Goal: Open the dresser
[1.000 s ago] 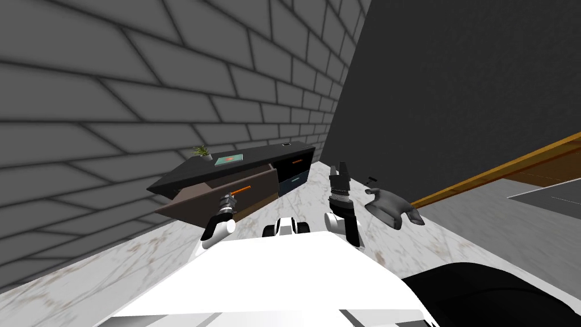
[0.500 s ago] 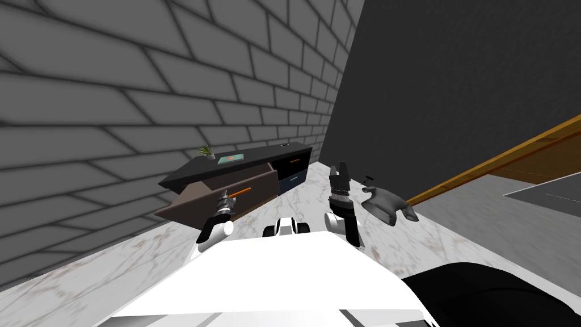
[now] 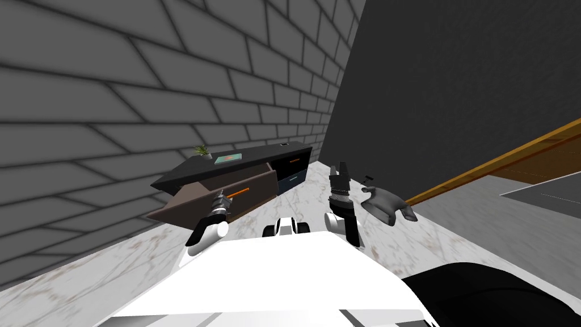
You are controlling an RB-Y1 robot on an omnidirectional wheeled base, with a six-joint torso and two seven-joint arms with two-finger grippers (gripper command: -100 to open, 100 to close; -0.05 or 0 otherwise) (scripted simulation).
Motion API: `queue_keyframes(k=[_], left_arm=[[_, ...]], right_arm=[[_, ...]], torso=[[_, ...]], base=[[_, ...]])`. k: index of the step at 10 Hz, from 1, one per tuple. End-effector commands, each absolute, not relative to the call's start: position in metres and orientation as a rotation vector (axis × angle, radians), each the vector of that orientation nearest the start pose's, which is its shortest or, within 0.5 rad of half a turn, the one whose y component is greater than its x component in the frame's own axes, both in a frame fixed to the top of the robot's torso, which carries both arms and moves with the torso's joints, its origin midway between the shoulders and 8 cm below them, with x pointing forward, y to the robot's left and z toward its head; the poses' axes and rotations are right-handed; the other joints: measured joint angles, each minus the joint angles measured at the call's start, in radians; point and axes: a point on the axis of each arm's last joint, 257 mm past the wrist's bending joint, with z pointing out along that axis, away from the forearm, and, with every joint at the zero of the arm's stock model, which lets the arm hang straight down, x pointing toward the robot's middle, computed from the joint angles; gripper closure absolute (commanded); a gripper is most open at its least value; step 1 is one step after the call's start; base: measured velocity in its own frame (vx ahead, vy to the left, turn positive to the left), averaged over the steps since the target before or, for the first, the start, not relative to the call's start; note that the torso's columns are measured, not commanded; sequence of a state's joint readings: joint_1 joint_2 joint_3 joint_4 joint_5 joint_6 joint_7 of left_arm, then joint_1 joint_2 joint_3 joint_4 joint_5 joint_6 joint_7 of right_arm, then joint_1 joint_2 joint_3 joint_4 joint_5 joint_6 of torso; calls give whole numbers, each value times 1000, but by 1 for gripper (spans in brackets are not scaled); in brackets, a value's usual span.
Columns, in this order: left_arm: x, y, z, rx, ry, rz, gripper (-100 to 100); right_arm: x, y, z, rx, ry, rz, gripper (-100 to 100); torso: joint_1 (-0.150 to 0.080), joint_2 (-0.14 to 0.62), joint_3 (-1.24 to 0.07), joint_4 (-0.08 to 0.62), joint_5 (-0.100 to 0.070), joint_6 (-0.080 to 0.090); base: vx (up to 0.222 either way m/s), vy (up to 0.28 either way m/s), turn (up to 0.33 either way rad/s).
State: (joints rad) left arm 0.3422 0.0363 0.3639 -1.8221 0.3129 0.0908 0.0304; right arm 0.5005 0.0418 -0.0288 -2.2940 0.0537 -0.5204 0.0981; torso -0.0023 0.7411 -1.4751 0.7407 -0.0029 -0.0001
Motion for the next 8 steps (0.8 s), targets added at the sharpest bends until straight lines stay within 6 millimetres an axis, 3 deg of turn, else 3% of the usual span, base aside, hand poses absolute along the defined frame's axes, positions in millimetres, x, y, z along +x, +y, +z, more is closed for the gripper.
queue_keyframes(k=[1,2,3,8], left_arm=[[391,469,-242,-1589,813,-969,-100],[390,469,-253,-1602,821,-958,-100],[389,469,-254,-1607,823,-956,0],[387,469,-261,-1621,827,-947,0]], right_arm=[[336,-285,34,588,608,1153,0],[336,-285,34,588,608,1153,0],[336,-285,34,588,608,1153,0],[336,-285,34,588,608,1153,0]], torso=[[-2,2,0,2,-2,0],[-3,4,0,4,-4,-1],[-3,3,1,2,-3,0],[0,-2,-2,-2,0,0]], base=[[13,-17,-10],[11,-4,2],[5,-1,1],[0,0,0]])
